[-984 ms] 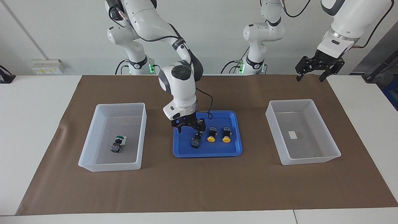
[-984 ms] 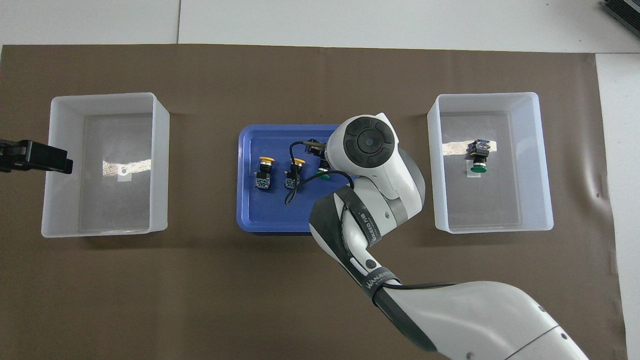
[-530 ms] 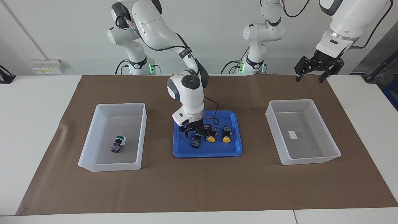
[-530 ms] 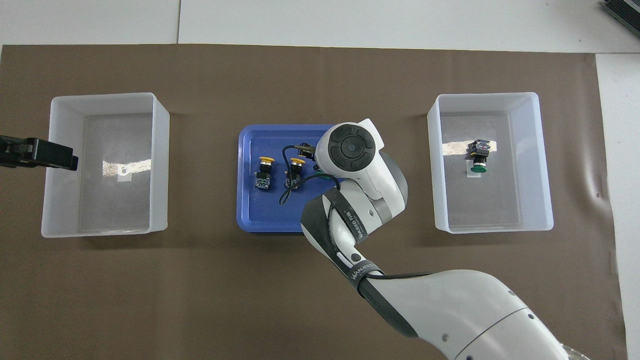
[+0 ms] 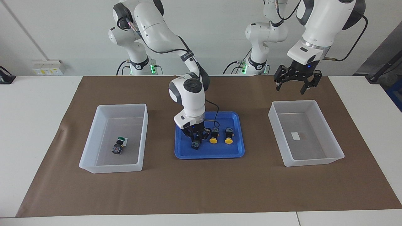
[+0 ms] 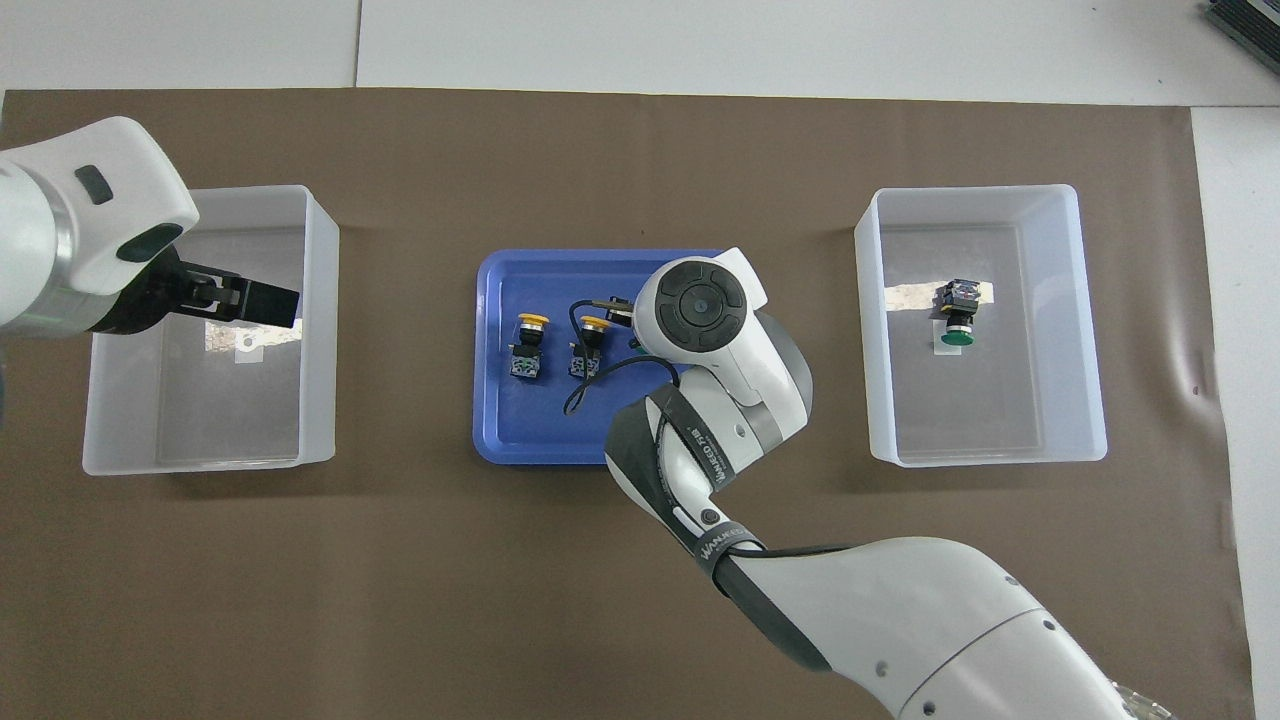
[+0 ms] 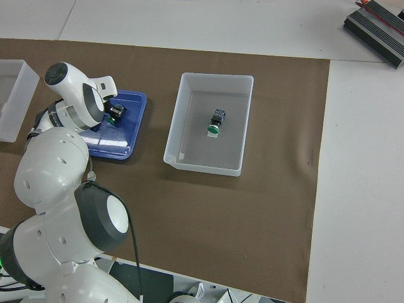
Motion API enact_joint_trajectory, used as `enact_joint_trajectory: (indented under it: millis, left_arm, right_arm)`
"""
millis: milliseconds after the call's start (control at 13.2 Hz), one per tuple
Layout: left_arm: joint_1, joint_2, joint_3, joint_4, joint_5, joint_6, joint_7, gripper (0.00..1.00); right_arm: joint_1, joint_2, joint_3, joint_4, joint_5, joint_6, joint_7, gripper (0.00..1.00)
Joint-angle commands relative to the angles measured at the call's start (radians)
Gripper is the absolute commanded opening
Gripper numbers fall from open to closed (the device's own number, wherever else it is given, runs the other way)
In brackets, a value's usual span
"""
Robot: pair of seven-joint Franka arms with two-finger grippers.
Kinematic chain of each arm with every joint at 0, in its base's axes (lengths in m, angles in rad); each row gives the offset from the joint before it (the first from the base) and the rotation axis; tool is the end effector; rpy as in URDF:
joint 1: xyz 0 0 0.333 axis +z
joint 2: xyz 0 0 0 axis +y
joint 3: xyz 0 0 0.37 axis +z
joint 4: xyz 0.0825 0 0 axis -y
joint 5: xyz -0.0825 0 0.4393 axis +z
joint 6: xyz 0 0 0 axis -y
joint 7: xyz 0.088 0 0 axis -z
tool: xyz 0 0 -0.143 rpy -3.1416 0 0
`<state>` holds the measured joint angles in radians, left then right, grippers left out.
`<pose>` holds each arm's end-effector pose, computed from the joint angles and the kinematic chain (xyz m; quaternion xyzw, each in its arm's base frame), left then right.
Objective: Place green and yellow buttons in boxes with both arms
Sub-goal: 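Grasp another green button with the right gripper while the left gripper reaches in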
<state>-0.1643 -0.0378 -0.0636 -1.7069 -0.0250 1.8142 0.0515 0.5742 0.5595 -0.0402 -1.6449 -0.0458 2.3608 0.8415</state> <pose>0.6046 -0.1439 0.6160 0.9879 -0.1368 0.0712 0.0175 0.6691 0.3979 0.2820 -0.9875 0.1340 -0.0780 0.0282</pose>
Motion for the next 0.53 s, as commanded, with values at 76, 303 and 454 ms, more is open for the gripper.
enact_joint_trajectory:
  millis: [76,303,454]
  left_arm:
    - [-0.075,0.022,0.013,-0.155,0.011,0.221,-0.07,1.0]
    - [-0.156,0.087,0.013,-0.256,0.011,0.397,-0.197,1.0]
    - [-0.188,0.096,0.013,-0.341,0.011,0.517,-0.237,1.0]
  right_arm:
    - [-0.045,-0.091,-0.003,0.01,-0.026,-0.11,-0.002,0.0]
    - [-0.169,-0.232,-0.001,0.001,-0.023,-0.283,-0.215,0.0]
    - [-0.247,-0.286,-0.001,-0.006,-0.023,-0.349,-0.362,0.0]
